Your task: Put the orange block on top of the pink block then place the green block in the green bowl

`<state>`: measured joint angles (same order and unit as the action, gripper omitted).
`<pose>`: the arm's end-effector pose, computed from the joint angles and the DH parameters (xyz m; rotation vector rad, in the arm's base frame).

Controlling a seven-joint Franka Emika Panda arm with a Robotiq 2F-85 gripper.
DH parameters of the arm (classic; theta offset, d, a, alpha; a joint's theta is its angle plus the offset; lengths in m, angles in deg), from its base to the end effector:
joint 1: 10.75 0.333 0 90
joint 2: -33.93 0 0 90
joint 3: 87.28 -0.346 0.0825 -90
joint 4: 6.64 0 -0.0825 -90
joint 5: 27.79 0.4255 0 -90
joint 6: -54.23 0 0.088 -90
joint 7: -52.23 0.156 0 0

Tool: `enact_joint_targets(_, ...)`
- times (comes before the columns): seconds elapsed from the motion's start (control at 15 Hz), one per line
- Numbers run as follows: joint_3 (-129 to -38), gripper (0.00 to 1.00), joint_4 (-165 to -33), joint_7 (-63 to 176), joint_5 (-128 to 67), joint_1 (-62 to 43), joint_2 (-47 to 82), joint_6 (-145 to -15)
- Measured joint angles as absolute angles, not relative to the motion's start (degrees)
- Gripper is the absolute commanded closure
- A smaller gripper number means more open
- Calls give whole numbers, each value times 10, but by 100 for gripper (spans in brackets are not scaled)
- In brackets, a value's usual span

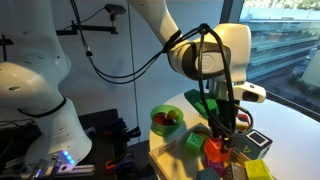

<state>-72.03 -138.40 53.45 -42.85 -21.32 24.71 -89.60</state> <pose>0.5058 -0.2533 0.2352 2.9084 -0.3785 0.0097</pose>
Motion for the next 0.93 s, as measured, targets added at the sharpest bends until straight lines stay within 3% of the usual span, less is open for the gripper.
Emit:
enact_joint_targets(0.27,-715,3,-1394,543,-440,-213,243,-921)
enact_joint_targets(0.33,-716,0,-1395,543,-440,-213,243,-923)
enact_joint_targets(0.93,-737,0,-1401,597,-440,-190,250,-890)
